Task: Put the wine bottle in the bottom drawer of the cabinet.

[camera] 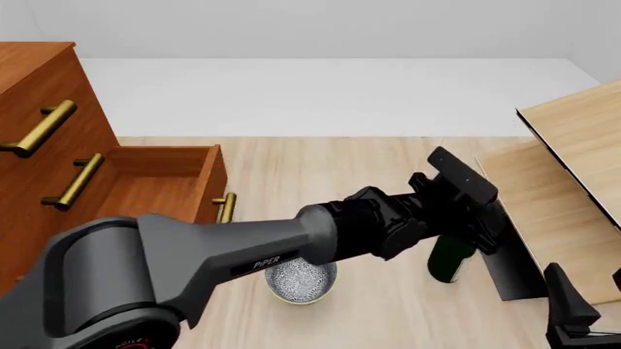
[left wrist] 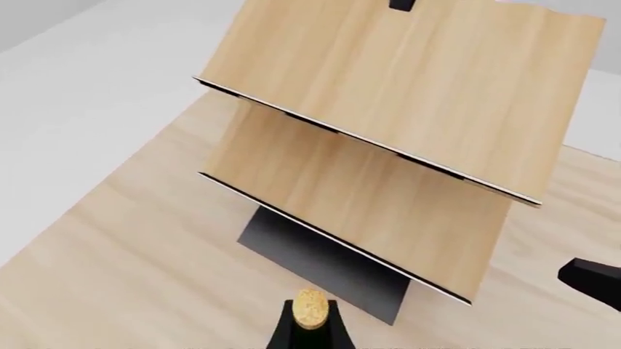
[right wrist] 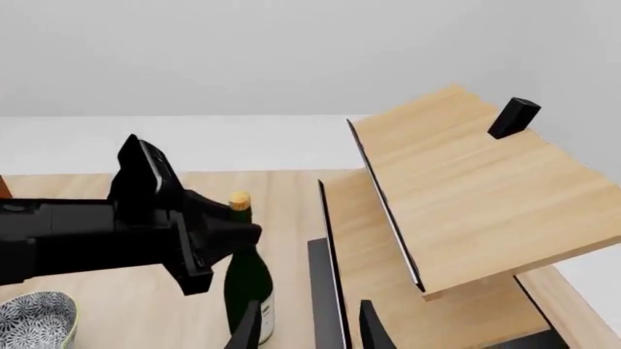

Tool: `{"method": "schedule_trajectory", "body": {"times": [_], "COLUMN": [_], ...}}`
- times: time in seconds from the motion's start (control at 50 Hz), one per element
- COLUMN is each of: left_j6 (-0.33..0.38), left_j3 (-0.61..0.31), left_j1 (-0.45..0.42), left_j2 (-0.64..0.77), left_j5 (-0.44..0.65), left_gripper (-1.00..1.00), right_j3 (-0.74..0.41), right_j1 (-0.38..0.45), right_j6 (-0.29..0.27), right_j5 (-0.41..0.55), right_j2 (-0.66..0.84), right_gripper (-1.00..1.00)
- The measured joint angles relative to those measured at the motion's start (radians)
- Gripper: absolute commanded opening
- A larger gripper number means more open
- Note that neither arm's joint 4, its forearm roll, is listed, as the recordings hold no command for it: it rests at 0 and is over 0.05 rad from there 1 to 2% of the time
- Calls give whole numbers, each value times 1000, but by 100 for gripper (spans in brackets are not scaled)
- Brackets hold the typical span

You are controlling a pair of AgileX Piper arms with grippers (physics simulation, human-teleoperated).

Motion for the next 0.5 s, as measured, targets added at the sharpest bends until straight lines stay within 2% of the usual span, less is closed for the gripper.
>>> {"method": "schedule_trajectory", "body": {"times": [0.5], "left_j6": [5], "left_j3": [53], "left_j1": [-15], "left_j2": [-70], "left_j5": [24], "left_gripper": [-100], "right_j3": [-19], "right_j1": [4], "right_j6": [-6], "right_j5": [13], "right_j2": [0], "right_gripper": [100]}}
